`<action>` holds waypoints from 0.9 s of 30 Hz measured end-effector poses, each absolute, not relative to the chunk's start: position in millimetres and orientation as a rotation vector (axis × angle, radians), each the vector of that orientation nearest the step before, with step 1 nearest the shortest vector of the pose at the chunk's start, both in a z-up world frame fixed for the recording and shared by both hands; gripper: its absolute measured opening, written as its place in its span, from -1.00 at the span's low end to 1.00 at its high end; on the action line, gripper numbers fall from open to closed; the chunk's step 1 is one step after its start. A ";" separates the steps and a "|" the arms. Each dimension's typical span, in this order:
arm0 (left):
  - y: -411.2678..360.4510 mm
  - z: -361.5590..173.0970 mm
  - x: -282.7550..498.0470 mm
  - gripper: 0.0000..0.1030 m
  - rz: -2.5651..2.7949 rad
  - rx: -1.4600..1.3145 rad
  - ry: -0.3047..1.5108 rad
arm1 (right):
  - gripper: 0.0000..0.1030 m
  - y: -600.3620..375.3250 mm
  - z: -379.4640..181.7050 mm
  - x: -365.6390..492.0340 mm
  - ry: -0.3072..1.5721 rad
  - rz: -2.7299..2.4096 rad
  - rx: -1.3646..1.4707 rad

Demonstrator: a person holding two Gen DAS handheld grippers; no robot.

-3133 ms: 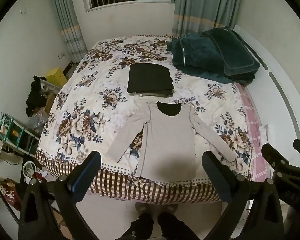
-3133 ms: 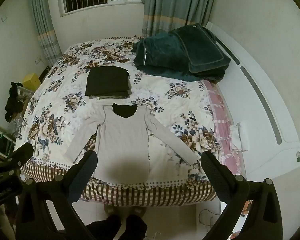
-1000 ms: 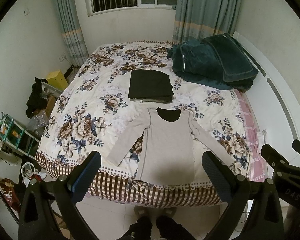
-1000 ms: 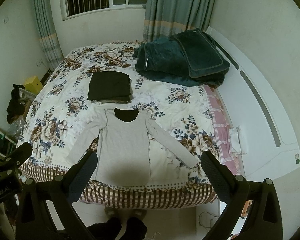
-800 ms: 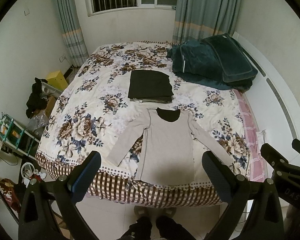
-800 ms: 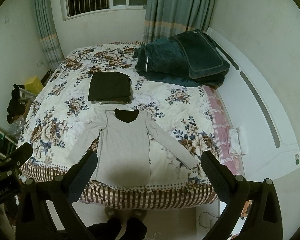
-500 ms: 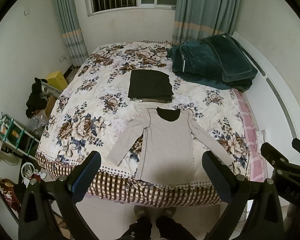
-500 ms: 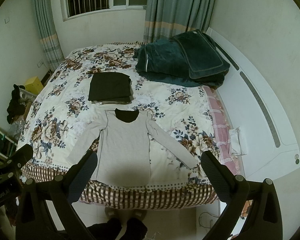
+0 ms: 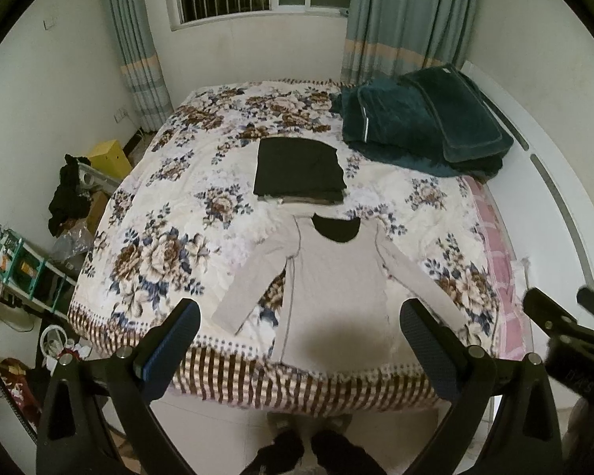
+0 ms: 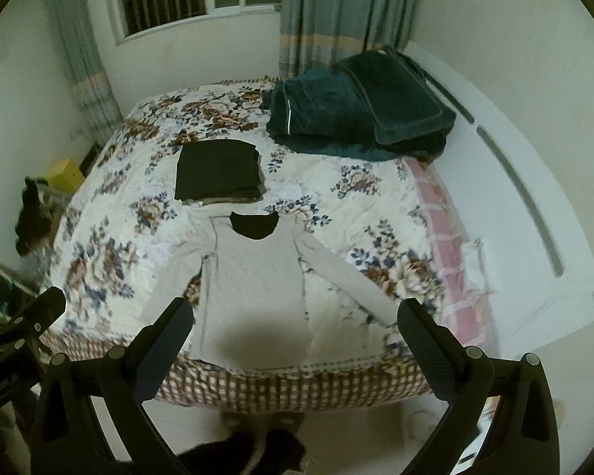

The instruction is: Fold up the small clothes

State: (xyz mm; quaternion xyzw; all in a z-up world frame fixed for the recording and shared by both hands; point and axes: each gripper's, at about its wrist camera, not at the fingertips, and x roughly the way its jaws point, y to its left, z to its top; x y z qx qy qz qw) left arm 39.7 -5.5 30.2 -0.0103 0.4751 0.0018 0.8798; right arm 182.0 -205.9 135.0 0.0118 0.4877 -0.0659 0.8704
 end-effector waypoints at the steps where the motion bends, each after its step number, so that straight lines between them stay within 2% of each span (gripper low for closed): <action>1: -4.7 22.4 46.8 1.00 0.019 -0.013 0.982 | 1.00 -212.2 125.5 189.1 1.038 -0.154 0.057; 5: -0.4 -40.2 80.8 1.00 0.053 0.051 0.973 | 1.00 -273.2 59.4 221.3 1.155 -0.256 0.265; 12: -8.5 -186.5 146.9 1.00 0.088 0.073 1.117 | 0.95 -415.0 -106.5 236.3 1.275 -0.576 0.568; 15: -22.8 -243.0 167.9 1.00 0.147 0.105 1.161 | 0.72 -477.5 -174.1 228.9 1.280 -0.649 0.670; 17: -30.8 -275.8 178.9 1.00 0.187 0.126 1.199 | 0.39 -526.2 -223.6 222.9 1.277 -0.684 0.755; 18: -34.2 -289.3 183.0 1.00 0.206 0.135 1.218 | 0.34 -547.0 -246.7 222.1 1.275 -0.708 0.798; 22: -48.5 -347.0 196.7 1.00 0.271 0.135 1.288 | 0.33 -620.0 -338.8 227.2 1.243 -0.709 0.951; 27: -68.2 -405.7 208.2 1.00 0.287 0.167 1.359 | 0.33 -655.2 -430.6 245.6 1.254 -0.649 1.092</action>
